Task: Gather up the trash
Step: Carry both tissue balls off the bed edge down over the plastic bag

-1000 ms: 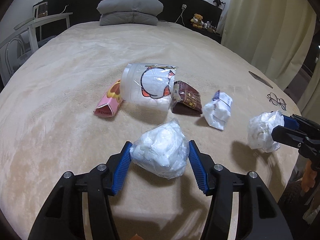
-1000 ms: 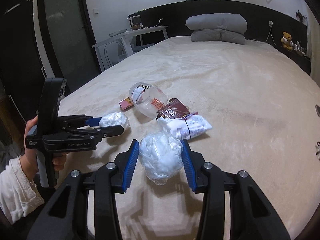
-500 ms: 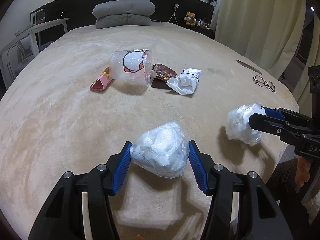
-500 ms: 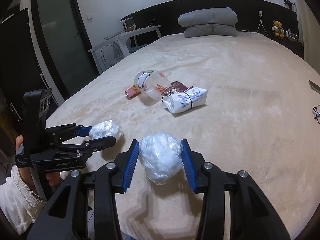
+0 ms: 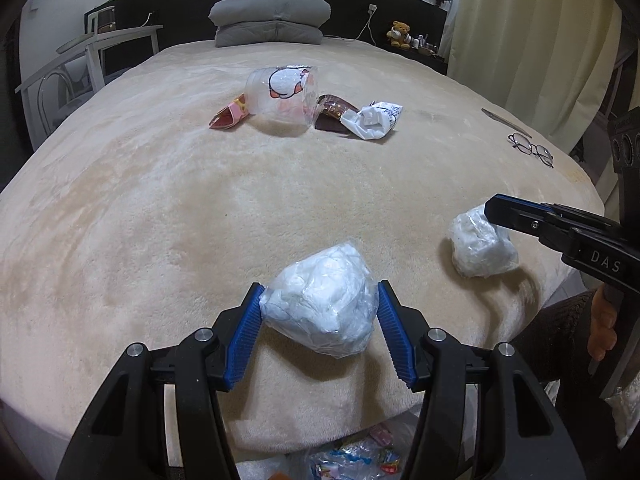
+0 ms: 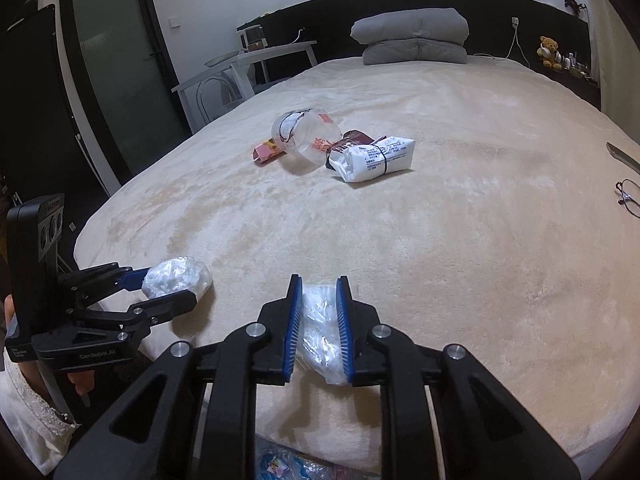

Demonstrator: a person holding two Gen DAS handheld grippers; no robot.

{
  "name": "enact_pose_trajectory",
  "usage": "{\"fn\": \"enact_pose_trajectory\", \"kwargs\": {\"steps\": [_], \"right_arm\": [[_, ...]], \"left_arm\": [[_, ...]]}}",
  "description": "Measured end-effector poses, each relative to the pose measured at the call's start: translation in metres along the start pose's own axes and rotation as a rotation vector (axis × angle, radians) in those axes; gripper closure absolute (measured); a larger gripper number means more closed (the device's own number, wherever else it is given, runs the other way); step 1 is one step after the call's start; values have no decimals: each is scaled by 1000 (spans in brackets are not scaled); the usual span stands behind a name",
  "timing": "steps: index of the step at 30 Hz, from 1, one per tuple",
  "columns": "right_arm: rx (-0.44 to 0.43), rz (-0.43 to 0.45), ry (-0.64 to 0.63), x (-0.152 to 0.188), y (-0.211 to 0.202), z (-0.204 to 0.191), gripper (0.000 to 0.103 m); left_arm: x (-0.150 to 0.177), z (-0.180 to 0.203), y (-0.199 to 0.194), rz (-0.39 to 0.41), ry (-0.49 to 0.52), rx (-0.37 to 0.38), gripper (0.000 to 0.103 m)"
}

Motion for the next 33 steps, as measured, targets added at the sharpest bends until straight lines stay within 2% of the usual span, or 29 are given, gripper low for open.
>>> {"fn": "enact_pose_trajectory", "kwargs": {"steps": [5, 10, 14, 17, 27, 33], "right_arm": [[15, -3, -31, 5, 2, -5, 57], [-7, -44, -58, 9, 14, -11, 52], [-22, -108, -113, 20, 27, -24, 51], [5, -110, -175, 25, 30, -34, 53], [2, -86, -182, 30, 8, -37, 54], [-21, -89, -141, 40, -7, -34, 54]], "left_arm": [[6, -4, 0, -12, 5, -22, 47], [2, -9, 1, -8, -12, -26, 47], [-1, -8, 0, 1, -13, -25, 47], [-2, -8, -1, 9, -10, -20, 47], [5, -2, -15, 22, 10, -7, 47], [22, 8, -20, 3, 17, 6, 47]]}}
Point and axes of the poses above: each gripper's, at about its wrist camera, not at the fingertips, and y roughly the way its jaws point, z to its right, x to its underside, the point moved 4 cm from there along y, roughly the way its jaws point, and after that the axes turned 5 degrees about y, right-handed, at the moved point
